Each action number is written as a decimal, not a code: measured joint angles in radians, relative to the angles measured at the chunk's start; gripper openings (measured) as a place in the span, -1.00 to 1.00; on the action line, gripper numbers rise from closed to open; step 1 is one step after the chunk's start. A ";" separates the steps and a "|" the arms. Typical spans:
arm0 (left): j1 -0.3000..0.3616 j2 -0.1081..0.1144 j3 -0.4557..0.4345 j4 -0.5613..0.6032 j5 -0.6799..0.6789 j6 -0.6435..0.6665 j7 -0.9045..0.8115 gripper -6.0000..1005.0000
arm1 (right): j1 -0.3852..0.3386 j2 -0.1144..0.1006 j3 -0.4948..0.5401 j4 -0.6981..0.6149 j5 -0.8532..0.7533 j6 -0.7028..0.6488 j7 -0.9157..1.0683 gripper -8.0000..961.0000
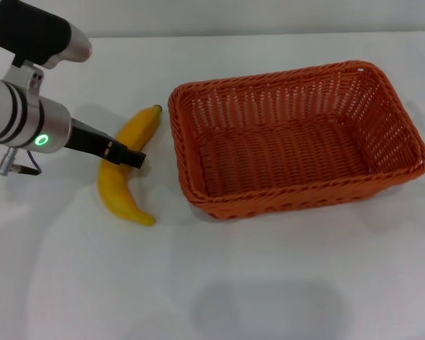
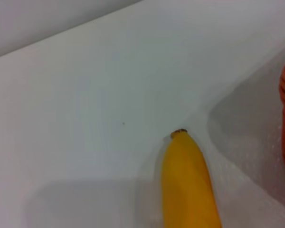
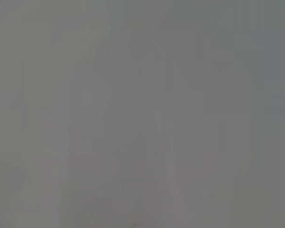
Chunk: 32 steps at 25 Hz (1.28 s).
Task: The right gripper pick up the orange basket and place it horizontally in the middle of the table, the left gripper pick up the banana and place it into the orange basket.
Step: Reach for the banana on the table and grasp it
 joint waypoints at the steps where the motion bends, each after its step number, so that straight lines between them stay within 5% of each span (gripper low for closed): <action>1: -0.005 0.000 0.000 -0.008 0.000 -0.001 0.000 0.69 | 0.000 0.000 0.000 0.000 0.000 0.000 0.000 0.48; 32: -0.012 0.002 0.000 -0.022 -0.025 0.024 -0.008 0.69 | 0.005 -0.002 0.004 0.000 0.000 0.024 0.000 0.48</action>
